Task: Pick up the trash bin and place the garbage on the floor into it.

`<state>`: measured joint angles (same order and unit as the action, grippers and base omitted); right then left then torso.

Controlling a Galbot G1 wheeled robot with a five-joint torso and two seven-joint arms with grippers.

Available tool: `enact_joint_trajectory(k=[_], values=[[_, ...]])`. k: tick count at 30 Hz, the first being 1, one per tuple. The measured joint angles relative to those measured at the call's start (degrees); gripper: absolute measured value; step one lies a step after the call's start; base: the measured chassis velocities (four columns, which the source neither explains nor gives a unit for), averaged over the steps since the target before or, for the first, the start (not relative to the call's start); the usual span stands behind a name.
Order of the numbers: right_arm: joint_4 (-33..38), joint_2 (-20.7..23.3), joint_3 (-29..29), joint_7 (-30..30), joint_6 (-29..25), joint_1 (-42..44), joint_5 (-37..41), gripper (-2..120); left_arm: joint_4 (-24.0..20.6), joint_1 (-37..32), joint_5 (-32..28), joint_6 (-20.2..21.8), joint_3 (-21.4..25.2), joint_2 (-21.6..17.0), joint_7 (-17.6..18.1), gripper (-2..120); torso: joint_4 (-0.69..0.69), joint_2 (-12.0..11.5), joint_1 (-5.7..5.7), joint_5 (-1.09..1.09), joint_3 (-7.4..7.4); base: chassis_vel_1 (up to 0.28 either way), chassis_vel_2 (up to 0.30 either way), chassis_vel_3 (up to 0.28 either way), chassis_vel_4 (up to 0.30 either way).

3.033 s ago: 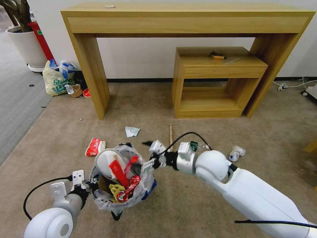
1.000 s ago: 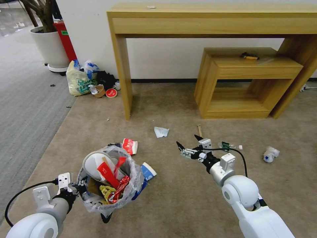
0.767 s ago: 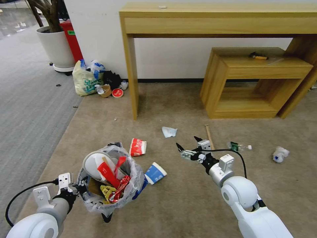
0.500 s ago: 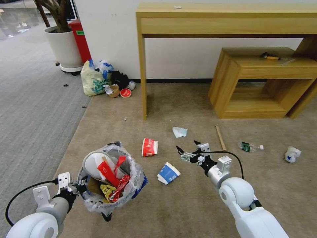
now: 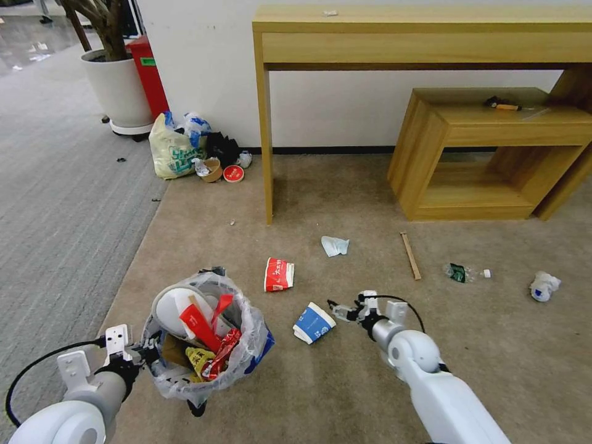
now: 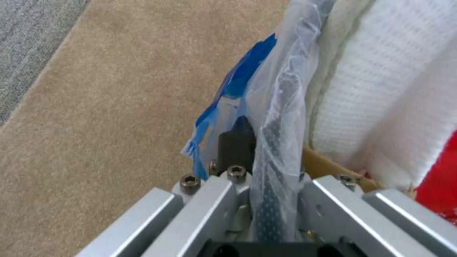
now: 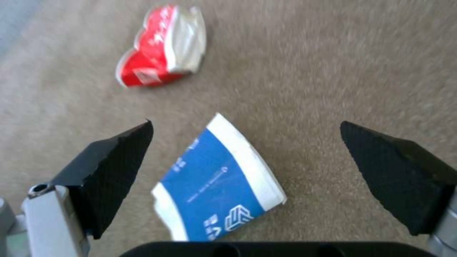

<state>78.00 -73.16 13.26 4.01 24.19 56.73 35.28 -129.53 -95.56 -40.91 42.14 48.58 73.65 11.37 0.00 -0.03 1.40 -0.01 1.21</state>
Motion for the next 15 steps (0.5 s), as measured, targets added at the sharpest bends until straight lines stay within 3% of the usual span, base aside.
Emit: enact_joint_trajectory(k=[9, 15], values=[[-13.2, -1.9, -3.0, 4.8, 0.0, -7.2, -5.1, 100, -0.8, -1.0, 0.0, 0.0, 0.5, 0.0, 0.1, 0, -0.01, 0.0, 0.0, 0.0, 0.0, 0.0, 0.0, 0.0, 0.0], [-17.0, -2.4, -3.8, 7.0, 0.0, -9.4, -7.0, 100, -0.8, -1.0, 0.0, 0.0, 0.6, -0.1, 0.3, 0, -0.02, 0.0, 0.0, 0.0, 0.0, 0.0, 0.0, 0.0, 0.0]])
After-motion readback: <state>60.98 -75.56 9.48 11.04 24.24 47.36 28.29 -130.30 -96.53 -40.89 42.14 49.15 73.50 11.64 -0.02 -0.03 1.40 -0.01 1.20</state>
